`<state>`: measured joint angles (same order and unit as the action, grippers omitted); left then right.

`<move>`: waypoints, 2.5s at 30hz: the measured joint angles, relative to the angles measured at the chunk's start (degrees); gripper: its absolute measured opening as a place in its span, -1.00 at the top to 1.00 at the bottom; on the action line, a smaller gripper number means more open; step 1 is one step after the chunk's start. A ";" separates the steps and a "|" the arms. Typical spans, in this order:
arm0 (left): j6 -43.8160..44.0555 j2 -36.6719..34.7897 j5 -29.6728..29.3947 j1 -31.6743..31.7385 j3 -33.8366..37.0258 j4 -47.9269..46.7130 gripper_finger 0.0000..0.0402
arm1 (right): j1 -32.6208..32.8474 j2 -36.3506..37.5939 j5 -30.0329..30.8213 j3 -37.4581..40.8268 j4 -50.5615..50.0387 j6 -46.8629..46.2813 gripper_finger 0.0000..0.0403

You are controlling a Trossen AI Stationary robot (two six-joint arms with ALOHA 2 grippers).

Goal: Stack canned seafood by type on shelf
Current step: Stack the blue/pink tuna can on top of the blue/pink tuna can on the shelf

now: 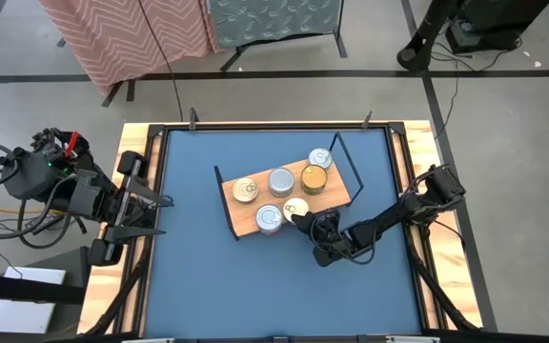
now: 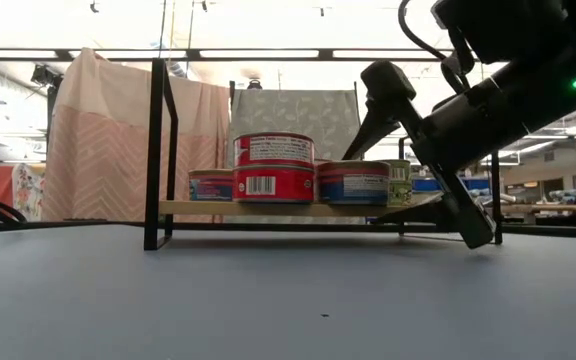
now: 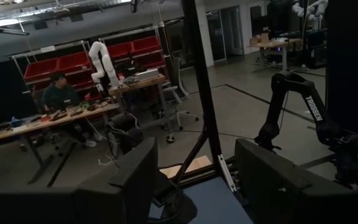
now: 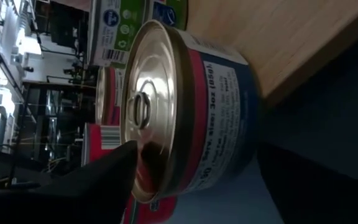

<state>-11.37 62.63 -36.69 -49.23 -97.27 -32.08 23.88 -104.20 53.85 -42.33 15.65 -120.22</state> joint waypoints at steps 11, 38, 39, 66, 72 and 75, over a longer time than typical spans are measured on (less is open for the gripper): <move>-0.05 0.00 -0.02 0.00 0.00 0.00 -0.09 | 0.12 0.07 2.13 -0.09 0.51 1.78 -0.13; -0.28 0.00 -0.04 0.00 0.00 0.00 -0.09 | 2.95 4.66 5.74 0.02 -3.11 7.04 -0.05; -0.20 0.00 -0.04 0.00 0.00 0.00 -0.09 | 2.95 5.64 6.01 0.02 -4.18 7.90 -0.05; 3.53 -0.02 -1.34 0.00 0.00 -5.36 -0.09 | -12.71 18.95 -18.91 -14.45 6.63 44.53 -0.05; 11.77 0.20 -9.08 0.16 0.00 -15.40 -0.09 | -14.43 19.02 -26.54 -21.66 7.60 53.30 -0.05; 14.44 0.56 -11.72 1.19 0.01 -20.45 -0.09 | -13.97 19.02 -26.79 -23.30 7.08 54.93 -0.05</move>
<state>3.07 63.19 -48.40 -48.04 -97.27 -52.53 9.91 -85.19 27.07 -65.63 22.73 -65.28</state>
